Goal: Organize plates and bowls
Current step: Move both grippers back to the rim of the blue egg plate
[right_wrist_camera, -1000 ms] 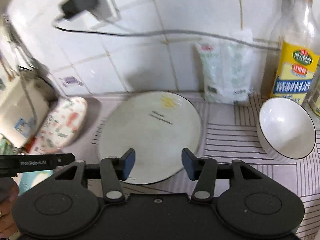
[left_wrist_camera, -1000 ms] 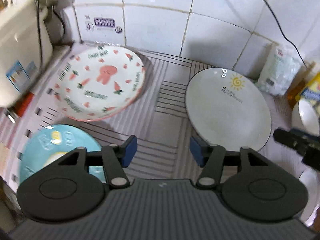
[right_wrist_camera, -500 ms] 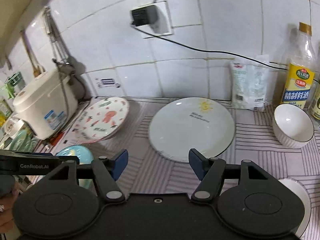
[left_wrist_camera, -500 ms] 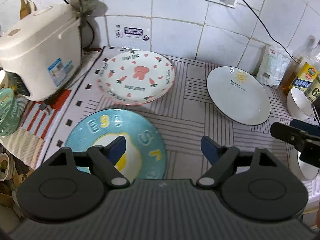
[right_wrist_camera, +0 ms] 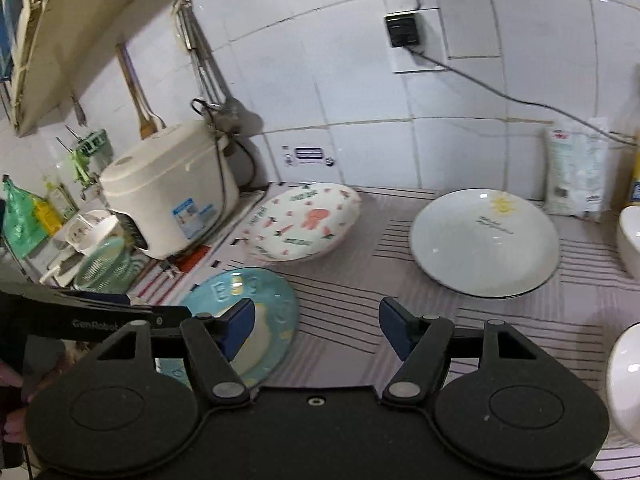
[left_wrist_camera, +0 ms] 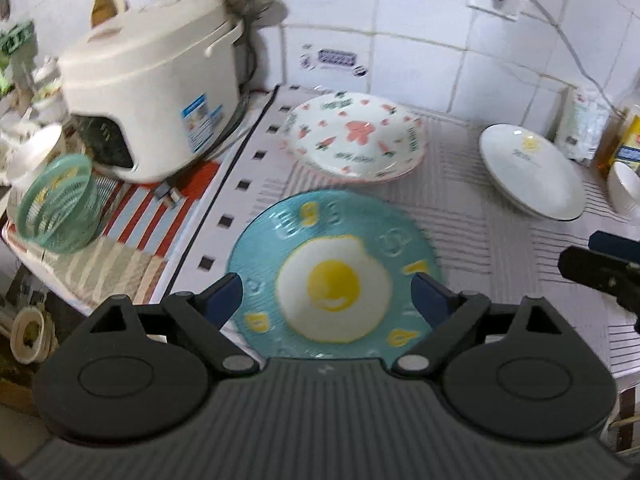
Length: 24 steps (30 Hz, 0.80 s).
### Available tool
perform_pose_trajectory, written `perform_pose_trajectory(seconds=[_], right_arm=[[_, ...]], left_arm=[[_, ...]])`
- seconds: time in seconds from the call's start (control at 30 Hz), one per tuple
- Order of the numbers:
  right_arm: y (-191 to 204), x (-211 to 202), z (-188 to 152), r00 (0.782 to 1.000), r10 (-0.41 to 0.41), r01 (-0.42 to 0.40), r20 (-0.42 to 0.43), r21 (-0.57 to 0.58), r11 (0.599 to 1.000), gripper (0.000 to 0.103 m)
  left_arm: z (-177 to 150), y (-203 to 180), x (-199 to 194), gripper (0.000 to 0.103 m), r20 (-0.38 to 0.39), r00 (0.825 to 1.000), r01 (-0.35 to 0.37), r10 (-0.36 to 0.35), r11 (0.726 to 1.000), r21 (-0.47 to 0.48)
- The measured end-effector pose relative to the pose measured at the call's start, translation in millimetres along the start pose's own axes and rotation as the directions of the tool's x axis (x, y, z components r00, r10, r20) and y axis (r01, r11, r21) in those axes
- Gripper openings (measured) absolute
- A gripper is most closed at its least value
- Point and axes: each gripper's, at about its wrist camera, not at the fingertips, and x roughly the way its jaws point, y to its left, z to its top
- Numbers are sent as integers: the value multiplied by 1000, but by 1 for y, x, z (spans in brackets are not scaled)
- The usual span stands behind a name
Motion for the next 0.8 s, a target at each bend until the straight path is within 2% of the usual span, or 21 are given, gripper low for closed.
perform_pose_trajectory(seconds=[0.23,0.5,0.77,0.8], right_arm=[[14,33,-12,999,35,-35,-17,22,999,73],[21,72,-29,996,61,-57,-58,63,996,73],[24,109,-43,990,71,-47,-124,187,981,64],[23,113,-43,989,67,-40,-135,196,980,64]], left_arm=[[-4,34,19,91,-32,999,27,-28,998,-48],[-12,67,58,86,-79,995,57,-57,998,-5],[-15,84,92,83,-174,981,94,-91,996,10],[-15,86,95,78,-174,980,99,-96,995,13]])
